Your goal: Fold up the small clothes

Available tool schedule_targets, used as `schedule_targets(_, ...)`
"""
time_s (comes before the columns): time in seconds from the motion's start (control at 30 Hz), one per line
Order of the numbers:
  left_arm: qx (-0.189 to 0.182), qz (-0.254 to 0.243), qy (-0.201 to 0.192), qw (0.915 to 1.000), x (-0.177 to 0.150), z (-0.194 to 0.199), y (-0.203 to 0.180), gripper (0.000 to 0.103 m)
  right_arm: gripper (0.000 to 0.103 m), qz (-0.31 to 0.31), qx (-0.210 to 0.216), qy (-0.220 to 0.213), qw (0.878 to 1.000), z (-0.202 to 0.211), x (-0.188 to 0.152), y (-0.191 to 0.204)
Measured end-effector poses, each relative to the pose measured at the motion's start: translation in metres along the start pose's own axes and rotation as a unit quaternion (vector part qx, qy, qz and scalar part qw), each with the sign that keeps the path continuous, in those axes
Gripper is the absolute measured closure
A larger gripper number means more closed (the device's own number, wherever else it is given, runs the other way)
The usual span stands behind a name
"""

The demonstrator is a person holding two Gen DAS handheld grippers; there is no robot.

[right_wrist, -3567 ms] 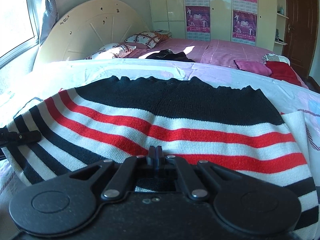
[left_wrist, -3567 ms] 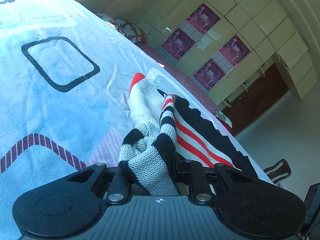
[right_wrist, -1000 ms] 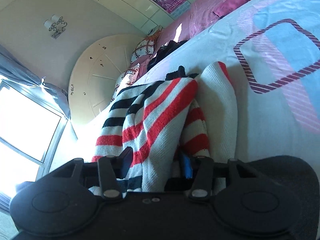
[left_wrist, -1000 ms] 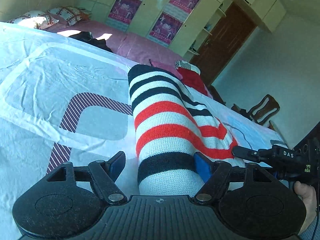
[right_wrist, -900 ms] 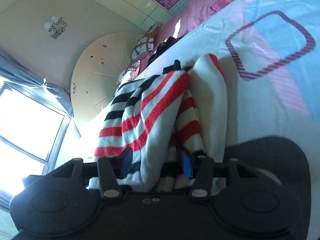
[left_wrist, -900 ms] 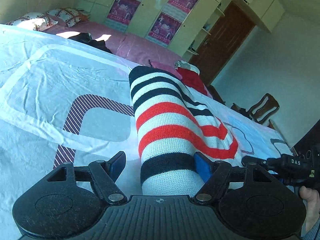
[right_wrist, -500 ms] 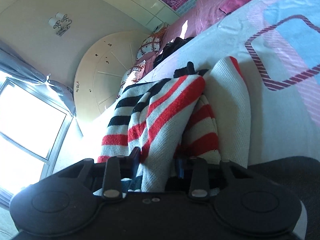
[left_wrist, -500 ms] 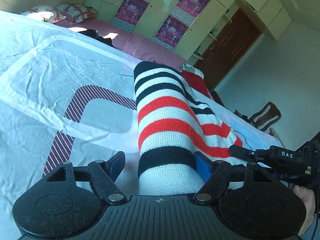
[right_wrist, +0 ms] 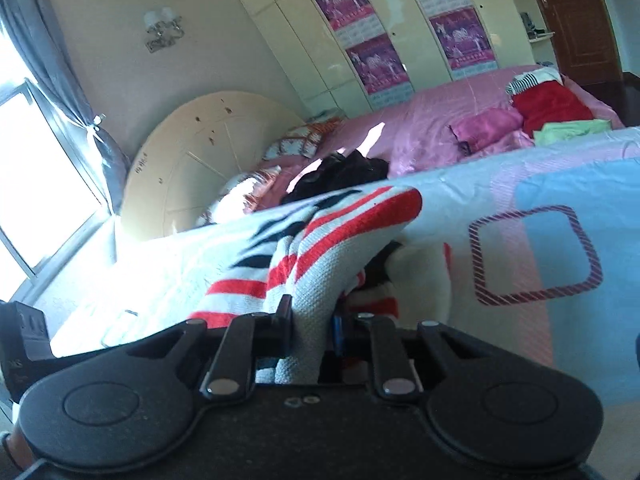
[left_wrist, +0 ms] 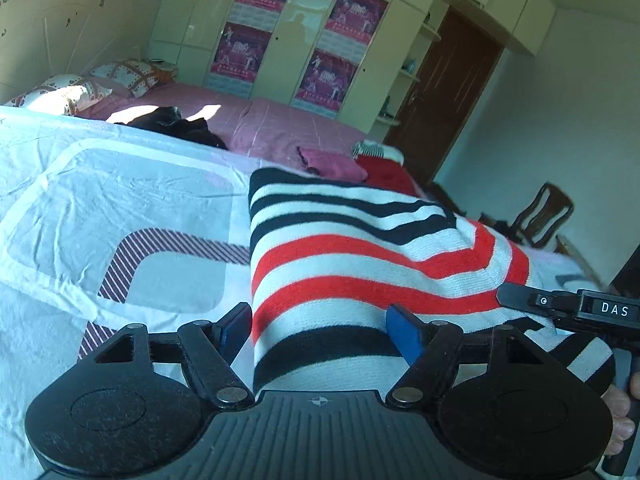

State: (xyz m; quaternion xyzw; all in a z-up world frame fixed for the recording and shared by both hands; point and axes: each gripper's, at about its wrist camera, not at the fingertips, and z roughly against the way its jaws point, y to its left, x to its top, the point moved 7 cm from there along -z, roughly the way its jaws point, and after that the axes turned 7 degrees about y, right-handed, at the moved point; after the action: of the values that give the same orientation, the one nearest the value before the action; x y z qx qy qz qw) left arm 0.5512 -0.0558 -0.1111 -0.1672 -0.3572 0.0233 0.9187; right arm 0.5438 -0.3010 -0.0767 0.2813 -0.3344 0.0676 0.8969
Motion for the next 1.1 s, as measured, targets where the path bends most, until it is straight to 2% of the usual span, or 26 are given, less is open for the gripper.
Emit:
schedule_targets(0.07,0.008,-0.002,0.031,0.9995,-0.010,-0.017,0.000,0.029,0.083,-0.043,-0.021,0.059,0.997,-0.028,-0.021,-0.027)
schedule_targets(0.1,0.003,0.009,0.027,0.9996,-0.013,-0.019,0.001,0.029,0.084,-0.064,0.001,0.043,0.997,-0.028,-0.027,-0.032)
schedule_targets(0.17,0.000,0.017,0.026,0.9995,-0.013,-0.017,0.002,0.029,0.083,-0.086,0.012,0.038,0.995,-0.024,-0.028,-0.034)
schedule_targets(0.27,-0.001,0.011,0.025,0.9996,-0.009,-0.011,-0.001,0.029,0.078,-0.070,0.003,0.031,0.997,-0.020,-0.029,-0.029)
schedule_targets(0.3,-0.006,0.011,0.011,0.9999,-0.003,-0.003,-0.002,0.029,0.076,-0.067,-0.001,0.024,0.997,-0.016,-0.026,-0.028)
schedule_targets(0.37,-0.023,0.021,-0.021,0.9993,0.013,0.010,0.002,0.029,0.055,-0.059,-0.019,-0.003,0.998,-0.007,-0.017,-0.029)
schedule_targets(0.43,-0.020,0.020,-0.030,0.9992,0.028,0.009,0.009,0.029,0.047,-0.065,-0.021,-0.017,0.997,-0.008,-0.002,-0.036)
schedule_targets(0.53,-0.013,0.013,0.001,0.9998,0.042,-0.015,0.019,0.029,0.049,-0.079,-0.017,0.008,0.997,-0.028,0.009,-0.046)
schedule_targets(0.63,-0.018,0.010,0.037,0.9991,0.042,-0.040,0.026,0.029,0.060,-0.066,-0.017,0.026,0.997,-0.046,0.011,-0.045)
schedule_targets(0.67,-0.016,0.008,0.038,0.9991,0.041,-0.043,0.027,0.029,0.068,-0.054,-0.015,0.025,0.998,-0.049,0.012,-0.041)
schedule_targets(0.77,-0.017,0.007,0.026,0.9995,0.038,-0.042,0.025,0.029,0.091,0.012,-0.046,-0.003,0.999,-0.047,0.021,-0.027)
schedule_targets(0.87,0.000,-0.007,0.013,0.9999,0.031,-0.039,0.021,0.029,0.091,0.058,-0.046,-0.034,0.997,-0.041,0.029,-0.014)
schedule_targets(0.93,0.000,-0.005,0.020,0.9998,0.028,-0.044,0.021,0.026,0.091,0.051,-0.083,0.011,0.995,-0.060,0.023,-0.031)
schedule_targets(1.03,0.019,-0.021,0.022,0.9994,0.026,-0.048,0.019,0.015,0.089,0.019,-0.073,0.015,0.997,-0.064,0.016,-0.044)
schedule_targets(1.1,0.020,-0.016,0.023,0.9994,0.027,-0.049,0.022,0.011,0.082,0.010,-0.080,0.020,0.997,-0.063,0.018,-0.043)
